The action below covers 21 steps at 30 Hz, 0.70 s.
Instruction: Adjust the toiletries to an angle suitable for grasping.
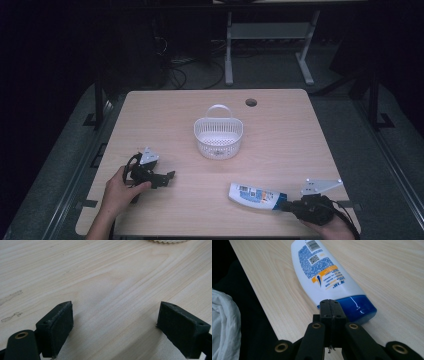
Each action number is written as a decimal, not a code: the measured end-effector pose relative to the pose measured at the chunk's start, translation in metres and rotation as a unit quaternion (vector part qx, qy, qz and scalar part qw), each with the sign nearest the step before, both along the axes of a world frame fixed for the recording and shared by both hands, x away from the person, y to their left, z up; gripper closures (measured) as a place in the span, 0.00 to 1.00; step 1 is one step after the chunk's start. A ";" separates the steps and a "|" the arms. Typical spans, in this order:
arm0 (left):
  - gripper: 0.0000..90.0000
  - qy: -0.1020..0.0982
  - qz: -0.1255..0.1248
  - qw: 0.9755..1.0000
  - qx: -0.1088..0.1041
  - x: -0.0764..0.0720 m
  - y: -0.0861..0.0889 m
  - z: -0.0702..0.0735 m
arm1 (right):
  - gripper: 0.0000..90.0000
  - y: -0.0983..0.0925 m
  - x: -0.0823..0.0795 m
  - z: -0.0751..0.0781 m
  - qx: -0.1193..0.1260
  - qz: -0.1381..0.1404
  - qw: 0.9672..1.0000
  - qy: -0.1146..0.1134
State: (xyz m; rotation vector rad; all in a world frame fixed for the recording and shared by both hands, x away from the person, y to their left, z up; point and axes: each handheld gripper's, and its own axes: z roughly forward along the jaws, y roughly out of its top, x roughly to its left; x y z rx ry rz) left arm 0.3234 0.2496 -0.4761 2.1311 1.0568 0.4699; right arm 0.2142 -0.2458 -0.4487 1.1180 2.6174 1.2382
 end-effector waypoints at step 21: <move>0.14 0.000 -0.001 1.000 0.001 0.000 0.000 0.000 | 1.00 0.000 0.020 -0.001 -0.022 -0.010 1.000 0.002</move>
